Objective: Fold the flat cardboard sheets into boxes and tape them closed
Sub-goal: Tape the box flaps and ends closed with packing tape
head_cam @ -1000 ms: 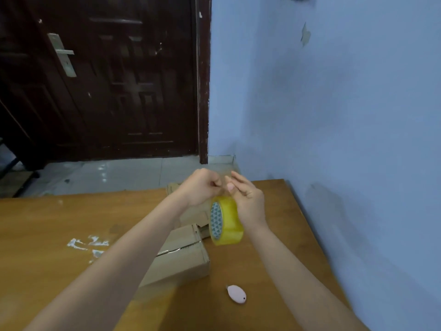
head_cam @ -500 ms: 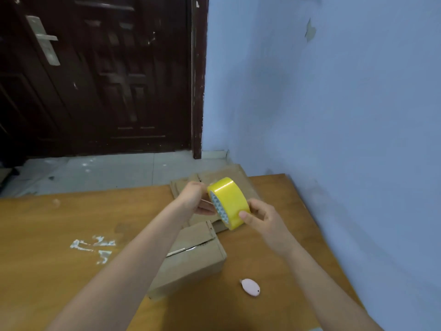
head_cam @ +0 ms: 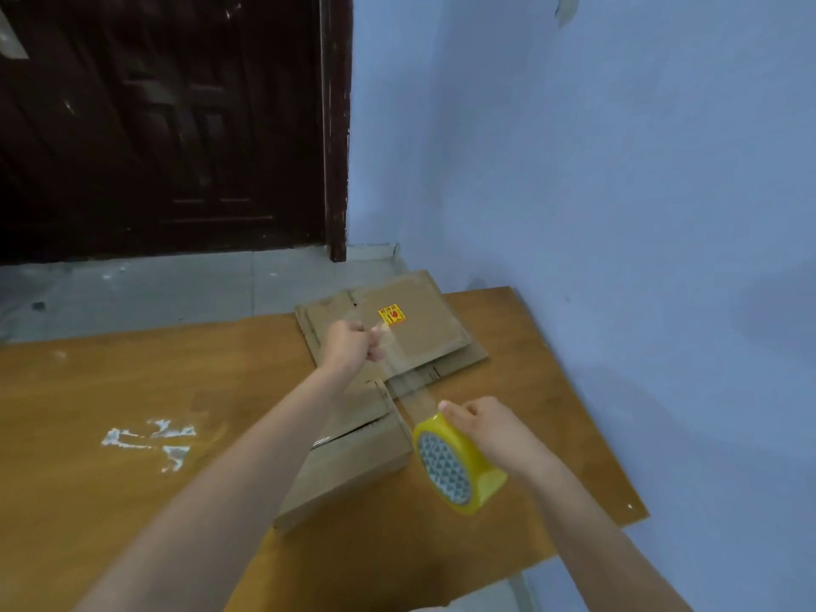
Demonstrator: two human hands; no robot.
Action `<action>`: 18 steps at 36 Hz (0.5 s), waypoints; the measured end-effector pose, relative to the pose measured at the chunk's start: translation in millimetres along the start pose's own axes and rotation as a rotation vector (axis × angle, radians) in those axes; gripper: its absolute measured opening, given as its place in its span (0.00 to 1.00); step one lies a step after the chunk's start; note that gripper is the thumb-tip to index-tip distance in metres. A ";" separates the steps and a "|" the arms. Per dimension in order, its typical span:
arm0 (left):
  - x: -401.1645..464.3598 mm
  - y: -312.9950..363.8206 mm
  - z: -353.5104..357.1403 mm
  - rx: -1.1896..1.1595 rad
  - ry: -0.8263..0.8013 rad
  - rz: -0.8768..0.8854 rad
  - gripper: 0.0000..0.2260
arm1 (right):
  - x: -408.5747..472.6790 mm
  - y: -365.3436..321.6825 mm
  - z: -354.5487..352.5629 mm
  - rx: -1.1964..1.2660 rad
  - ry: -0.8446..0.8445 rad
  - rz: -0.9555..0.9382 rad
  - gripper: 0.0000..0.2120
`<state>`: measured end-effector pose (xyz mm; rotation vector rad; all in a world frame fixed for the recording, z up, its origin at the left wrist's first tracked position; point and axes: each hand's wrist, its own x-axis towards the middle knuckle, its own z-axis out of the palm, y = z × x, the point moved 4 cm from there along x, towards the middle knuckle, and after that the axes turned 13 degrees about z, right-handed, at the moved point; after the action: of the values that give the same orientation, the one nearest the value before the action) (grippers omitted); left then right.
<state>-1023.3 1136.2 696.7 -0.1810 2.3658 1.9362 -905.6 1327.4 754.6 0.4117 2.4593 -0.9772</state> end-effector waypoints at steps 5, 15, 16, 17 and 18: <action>-1.8 -11.3 -8.8 0.005 0.036 0.037 0.12 | -6.2 9.4 13.0 0.045 -0.030 -0.043 0.19; -13.3 -42.2 1.3 0.406 -0.096 0.166 0.11 | -8.7 40.9 44.0 0.130 -0.071 0.026 0.17; -15.1 -43.4 1.5 0.429 -0.084 0.185 0.12 | -7.6 43.0 46.4 0.145 -0.069 0.046 0.16; -16.5 -44.9 1.5 0.444 -0.073 0.200 0.12 | -5.9 45.2 49.2 0.148 -0.069 0.066 0.14; -17.8 -46.0 1.4 0.458 -0.067 0.211 0.13 | -4.4 47.5 52.0 0.147 -0.070 0.085 0.14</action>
<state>-999.2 1129.3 654.1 0.1656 2.7914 1.3809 -865.6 1323.7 696.6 0.5172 2.2970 -1.1208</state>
